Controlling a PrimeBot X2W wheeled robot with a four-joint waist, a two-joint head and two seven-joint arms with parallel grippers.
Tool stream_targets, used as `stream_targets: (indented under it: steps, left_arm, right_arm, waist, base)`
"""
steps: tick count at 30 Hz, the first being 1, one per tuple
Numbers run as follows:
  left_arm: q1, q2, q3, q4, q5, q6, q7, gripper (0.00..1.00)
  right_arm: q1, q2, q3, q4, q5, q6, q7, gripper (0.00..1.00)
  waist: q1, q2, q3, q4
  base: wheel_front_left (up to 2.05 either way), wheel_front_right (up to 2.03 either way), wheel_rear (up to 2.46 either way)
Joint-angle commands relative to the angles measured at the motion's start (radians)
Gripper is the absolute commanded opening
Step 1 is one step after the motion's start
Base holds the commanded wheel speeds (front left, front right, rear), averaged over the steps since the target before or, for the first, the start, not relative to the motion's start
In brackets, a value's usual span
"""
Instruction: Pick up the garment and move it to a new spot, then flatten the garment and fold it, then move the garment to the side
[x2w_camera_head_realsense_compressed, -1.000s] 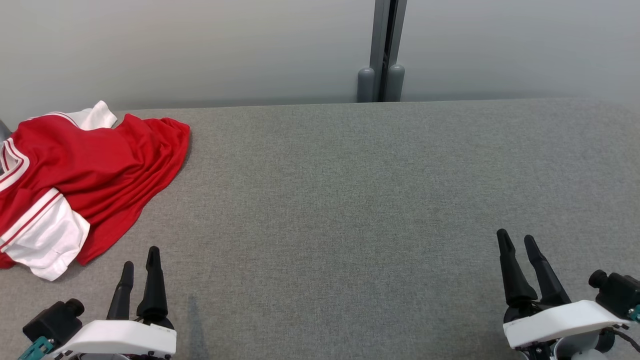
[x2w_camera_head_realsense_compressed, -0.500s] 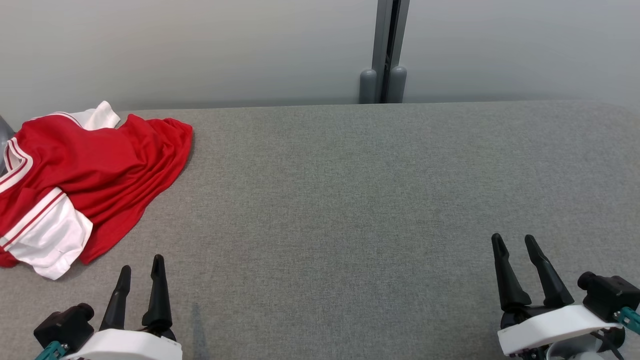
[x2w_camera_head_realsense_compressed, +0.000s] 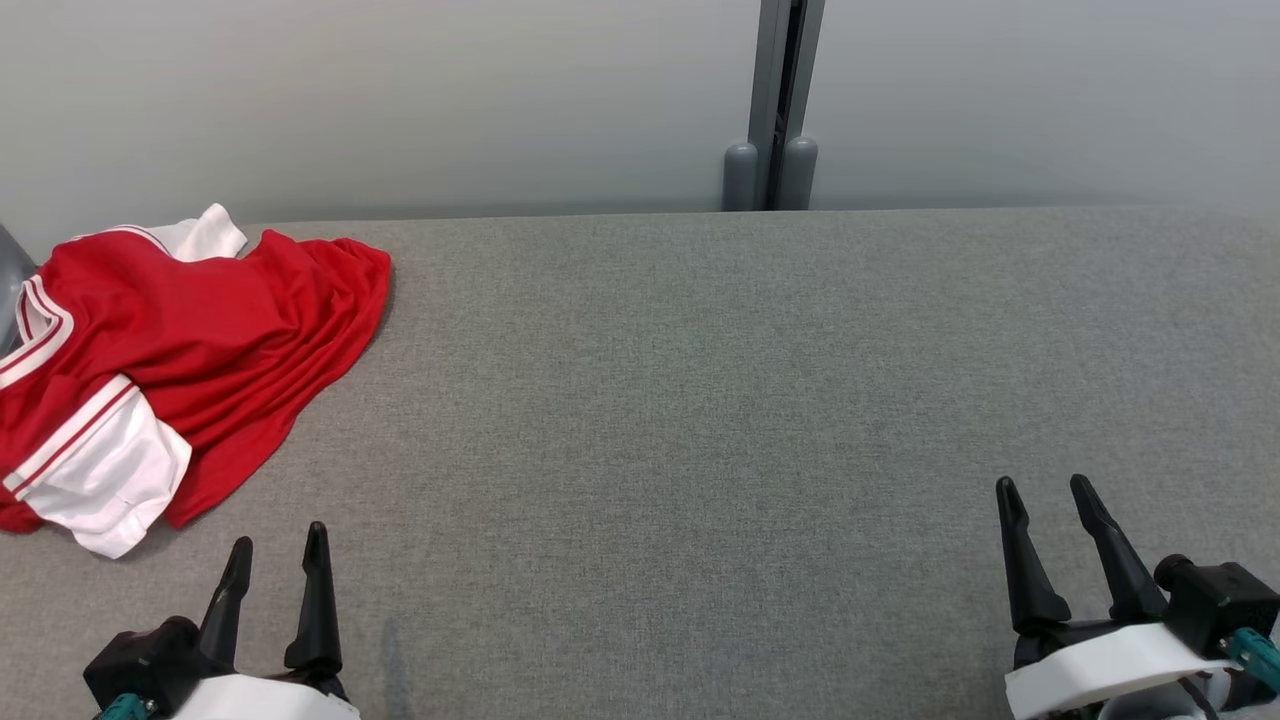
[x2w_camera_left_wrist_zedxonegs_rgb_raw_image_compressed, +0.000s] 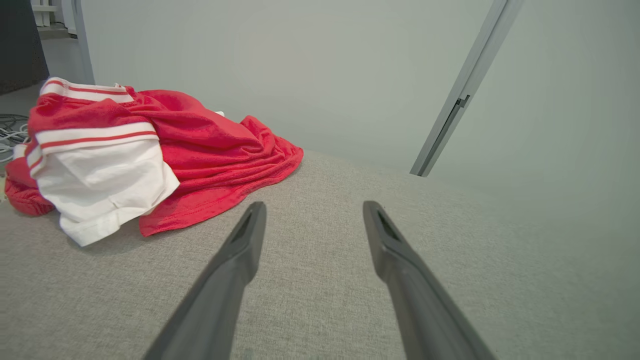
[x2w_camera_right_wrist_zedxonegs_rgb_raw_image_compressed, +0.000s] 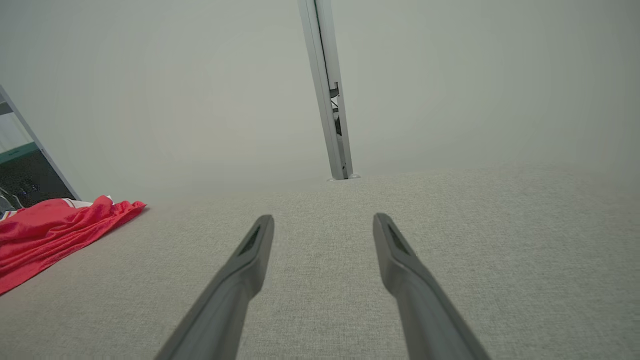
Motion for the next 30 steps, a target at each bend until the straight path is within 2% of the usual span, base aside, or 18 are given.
stream_targets:
  steps: [1,15,30]
  left_arm:
    - [0.009,0.007,0.003,-0.001,0.028,0.004,-0.008,1.0]
    - [0.022,0.002,0.013,0.007,0.121,-0.024,-0.039,1.0]
    - [0.038,-0.011,0.014,0.009,0.226,-0.047,-0.068,1.0]
  right_arm:
    - [0.007,0.0,-0.012,-0.005,-0.034,0.002,-0.007,1.0]
    - [0.028,0.033,-0.05,-0.003,-0.176,0.002,-0.008,1.0]
    - [0.056,0.061,-0.093,-0.007,-0.279,0.002,-0.009,1.0]
  waist:
    - [0.0,0.0,-0.001,0.0]
    - [0.0,0.0,-0.001,-0.002]
    - [0.0,0.0,-0.008,-0.01]
  base:
    - [0.0,0.0,0.0]
    - [0.0,0.0,0.0]
    - [0.0,0.0,0.0]
